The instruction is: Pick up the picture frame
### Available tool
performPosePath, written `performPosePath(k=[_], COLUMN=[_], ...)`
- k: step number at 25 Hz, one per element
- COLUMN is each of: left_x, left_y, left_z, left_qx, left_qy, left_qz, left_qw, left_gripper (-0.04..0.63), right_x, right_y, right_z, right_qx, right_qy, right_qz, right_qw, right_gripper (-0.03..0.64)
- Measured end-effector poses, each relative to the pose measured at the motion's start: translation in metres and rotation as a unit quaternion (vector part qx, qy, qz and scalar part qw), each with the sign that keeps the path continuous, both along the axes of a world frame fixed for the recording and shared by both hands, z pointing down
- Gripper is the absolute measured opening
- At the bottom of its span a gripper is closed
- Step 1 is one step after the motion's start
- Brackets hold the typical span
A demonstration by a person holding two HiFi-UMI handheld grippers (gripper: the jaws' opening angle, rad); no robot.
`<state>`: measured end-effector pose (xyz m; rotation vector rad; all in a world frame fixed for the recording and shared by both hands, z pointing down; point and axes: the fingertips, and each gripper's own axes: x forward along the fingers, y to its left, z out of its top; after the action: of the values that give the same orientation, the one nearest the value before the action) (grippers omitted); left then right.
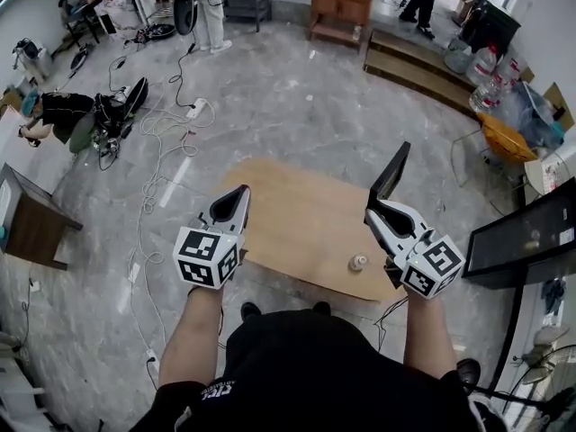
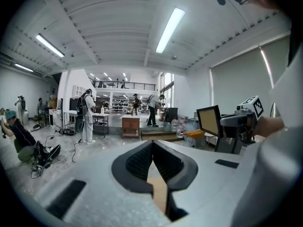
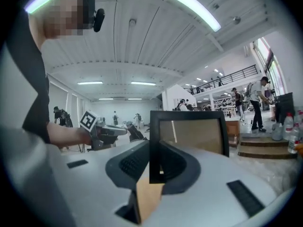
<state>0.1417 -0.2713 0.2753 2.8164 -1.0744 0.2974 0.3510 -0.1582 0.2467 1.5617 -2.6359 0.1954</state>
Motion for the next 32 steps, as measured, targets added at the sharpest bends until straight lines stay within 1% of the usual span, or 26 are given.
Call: performPosePath(k=[3, 7, 10, 17, 21, 32], left_x=[-0.013, -0.027, -0.037, -0.038, -0.038, -0.042], left_y=[-0.004, -0.007, -0.009, -0.007, -0.006, -0.001], left_z=[-0.007, -0.013, -0.018, -0.018, -0.015, -0.012], left_qx=[0.013, 0.018, 0.024, 0.022, 0.017, 0.014], left_qy=[-0.002, -0.004, 0.0, 0.008, 0.007, 0.003], left_qz=[0.006, 0.012, 0.011, 0.01, 0.006, 0.003], left_qw=[0.9999, 0.9998, 0.9996, 0.9997, 0.9998, 0.9999], left_gripper=[0.009, 0.009, 0.009, 0.009, 0.009, 0.009], right_x=[-0.012, -0.03, -0.046, -0.052, -0.052, -0.055], right_y=[-0.001, -0.002, -0.003, -0.003, -0.004, -0.003], right_z=[-0.017, -0.036, -0.041, -0.046, -0.044, -0.04], right_qx=[0.022, 0.042, 0.048, 0.051, 0.047, 0.04], right_qy=[-0.008, -0.033, -0.029, -0.03, -0.026, -0.034], right_qz=[0.004, 0.004, -0.004, -0.009, -0.014, -0.013], right_qw=[1.0, 0.999, 0.998, 0.998, 0.998, 0.999], right_gripper=[0.066, 0.066, 0.066, 0.066, 0.066, 0.064])
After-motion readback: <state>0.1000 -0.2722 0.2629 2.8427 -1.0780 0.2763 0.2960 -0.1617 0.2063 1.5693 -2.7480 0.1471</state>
